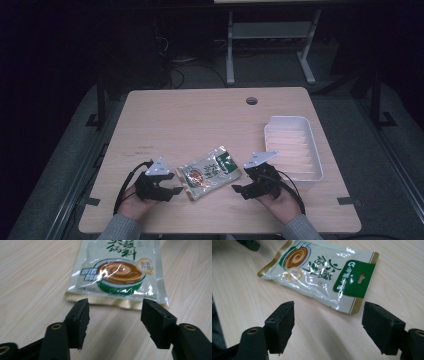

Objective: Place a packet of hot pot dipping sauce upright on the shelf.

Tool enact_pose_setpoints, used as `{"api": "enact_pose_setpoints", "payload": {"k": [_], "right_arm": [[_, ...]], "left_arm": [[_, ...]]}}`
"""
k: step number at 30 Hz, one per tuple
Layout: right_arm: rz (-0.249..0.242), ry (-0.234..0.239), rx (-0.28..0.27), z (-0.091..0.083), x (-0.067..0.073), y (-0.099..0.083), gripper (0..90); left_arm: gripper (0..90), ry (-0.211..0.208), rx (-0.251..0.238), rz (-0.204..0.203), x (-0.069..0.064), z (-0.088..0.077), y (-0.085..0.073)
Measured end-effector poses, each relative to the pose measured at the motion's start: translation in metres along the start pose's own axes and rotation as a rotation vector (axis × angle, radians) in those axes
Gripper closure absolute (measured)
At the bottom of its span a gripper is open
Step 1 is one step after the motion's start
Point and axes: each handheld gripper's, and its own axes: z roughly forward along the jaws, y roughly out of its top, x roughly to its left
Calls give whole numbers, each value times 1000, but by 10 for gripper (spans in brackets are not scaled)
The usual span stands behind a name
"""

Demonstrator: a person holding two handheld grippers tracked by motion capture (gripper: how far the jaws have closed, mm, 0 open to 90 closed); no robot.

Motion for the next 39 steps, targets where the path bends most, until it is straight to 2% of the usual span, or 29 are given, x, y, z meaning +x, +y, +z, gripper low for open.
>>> {"api": "enact_pose_setpoints", "payload": {"k": [4, 6, 8, 9, 10, 12, 14, 19, 20, 24, 25, 27, 29, 30, 34, 37, 39], "right_arm": [[45, 4, 5, 12, -6, 14, 255], [57, 0, 15, 15, -7, 17, 254], [105, -25, 33, 22, -9, 26, 261], [105, -25, 33, 22, -9, 26, 261], [148, -1, 33, 26, -9, 31, 272], [143, -12, 40, 32, -8, 36, 272], [161, -4, 37, 38, -9, 38, 273], [160, -10, 50, 51, -7, 43, 276], [151, -37, 58, 58, -7, 45, 279], [185, -90, 74, 66, -13, 44, 285], [185, -90, 74, 66, -13, 44, 285], [212, -126, 89, 69, -16, 43, 287], [219, -135, 93, 69, -17, 43, 287], [224, -161, 88, 68, -18, 42, 291], [258, -164, 93, 69, -23, 41, 294], [271, -149, 107, 72, -25, 40, 299], [294, -116, 106, 74, -27, 38, 323]], "left_arm": [[502, -8, 26, 16, -1, 12, 13], [502, -6, 31, 13, 0, 15, 15], [494, 4, 30, 6, 0, 20, 19], [505, 4, 30, 6, 0, 20, 19], [514, 3, 31, 4, 1, 22, 21], [541, 5, 42, 4, 0, 23, 21], [549, 4, 58, 10, -1, 26, 21], [553, 12, 91, 24, -3, 32, 21], [553, 18, 93, 31, -4, 33, 21], [568, 11, 91, 18, -4, 34, 20], [569, 11, 91, 18, -4, 34, 20], [569, 10, 93, 16, -4, 34, 20], [569, 12, 94, 17, -4, 34, 20], [569, 12, 93, 17, -4, 34, 20], [569, 12, 93, 18, -4, 35, 20], [570, 14, 95, 19, -4, 34, 20], [569, 17, 95, 20, -5, 34, 20]]}}
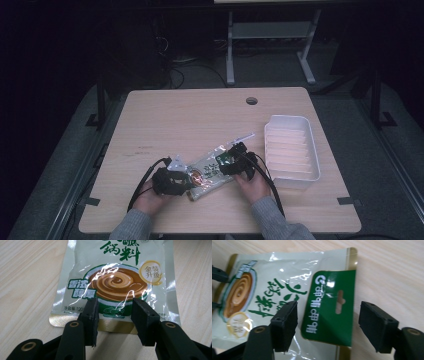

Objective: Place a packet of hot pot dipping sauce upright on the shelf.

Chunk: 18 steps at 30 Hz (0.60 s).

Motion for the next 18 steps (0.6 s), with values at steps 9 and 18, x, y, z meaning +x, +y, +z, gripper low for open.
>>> {"api": "enact_pose_setpoints", "payload": {"k": [9, 18], "right_arm": [[10, 121, -54, -6, 3, 0, 487], [-5, 126, -30, 0, 5, 1, 626]], "left_arm": [[572, 3, 2, 3, -1, 0, 1], [572, 0, 1, 6, -1, 1, 1]]}}
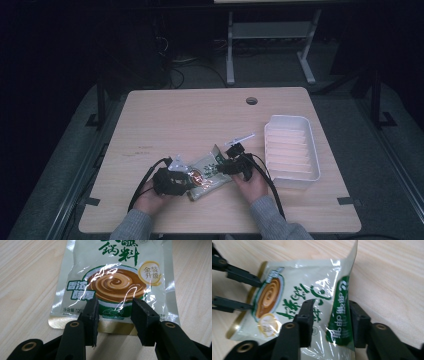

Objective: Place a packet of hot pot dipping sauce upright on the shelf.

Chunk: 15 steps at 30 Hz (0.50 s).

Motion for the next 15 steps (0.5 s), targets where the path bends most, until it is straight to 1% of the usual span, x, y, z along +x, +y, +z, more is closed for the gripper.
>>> {"api": "enact_pose_setpoints", "payload": {"k": [1, 2, 3, 5, 6, 7, 9, 12, 13, 15], "right_arm": [[2, 3, 4, 2, -1, 0, 674], [2, 3, 4, 2, -1, 0, 674], [4, 9, 1, 2, -2, 0, 727], [-2, 0, 3, 3, -1, 1, 764], [-2, 0, 3, 3, -1, 1, 764], [-20, -14, 5, 2, 1, 1, 824], [-32, -25, -4, 0, 2, 1, 872], [-33, -27, -14, -2, 2, 1, 891], [-34, -20, -27, -5, 2, 2, 893], [-33, -13, -35, -7, 3, 2, 894]], "left_arm": [[572, -2, -1, -1, 0, 0, 0], [571, -2, -1, -1, 0, 0, 0], [571, -3, -2, -2, 0, 0, 0], [571, -2, -2, -1, 0, 0, 0], [569, -2, -2, -1, 0, 0, 0], [566, -4, -1, -1, 0, 0, 0], [564, -7, -3, -3, 0, 0, 0], [557, -10, -1, -5, 1, 0, -1], [554, -13, -5, -10, 1, -1, -1], [546, -20, -13, -9, 2, -2, -1]]}}
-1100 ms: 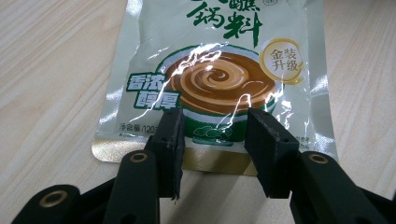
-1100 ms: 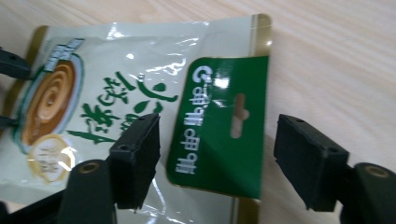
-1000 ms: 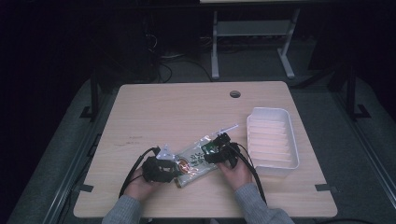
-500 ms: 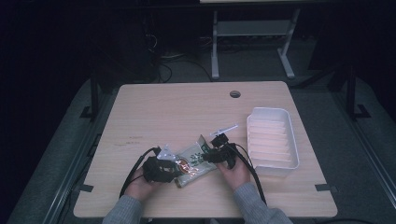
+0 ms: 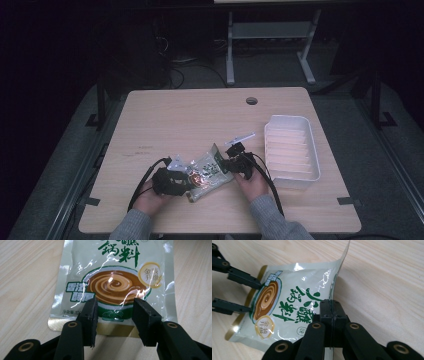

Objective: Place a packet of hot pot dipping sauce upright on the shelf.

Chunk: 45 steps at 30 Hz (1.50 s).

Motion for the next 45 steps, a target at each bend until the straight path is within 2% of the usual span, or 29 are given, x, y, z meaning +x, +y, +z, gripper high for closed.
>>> {"api": "enact_pose_setpoints", "payload": {"k": [11, 16, 21, 23, 26, 29, 31, 33, 37, 38, 39, 40, 41, 45], "right_arm": [[-25, 39, -42, -14, 9, 3, 895], [-62, 55, -57, -23, 17, 8, 896], [-91, 75, -64, -32, 24, 13, 896], [-109, 88, -62, -35, 27, 16, 896], [-128, 140, -61, -43, 29, 21, 896], [-144, 157, -54, -46, 31, 24, 896], [-181, 180, -51, -53, 35, 29, 896], [-208, 194, -51, -58, 38, 33, 897], [-271, 220, -48, -68, 45, 41, 897], [-271, 220, -48, -68, 45, 41, 897], [-302, 235, -47, -73, 49, 44, 897], [-302, 235, -47, -73, 49, 44, 897], [-334, 244, -41, -77, 52, 47, 897], [-400, 265, -30, -84, 57, 53, 897]], "left_arm": [[501, -16, -66, -24, 5, -13, 0], [481, -29, -92, -36, 7, -17, 0], [448, -27, -107, -29, 7, -22, 2], [436, -32, -123, -35, 8, -26, 3], [410, -42, -146, -36, 9, -33, 5], [393, -50, -163, -30, 10, -37, 6], [378, -57, -177, -35, 12, -40, 8], [361, -54, -178, -22, 14, -44, 12], [338, -74, -187, -14, 16, -48, 17], [338, -84, -194, -9, 18, -50, 19], [337, -90, -197, -5, 19, -51, 21], [337, -101, -207, -3, 20, -53, 23], [339, -114, -214, -2, 21, -55, 25], [397, -179, -220, 23, 29, -61, 37]]}}
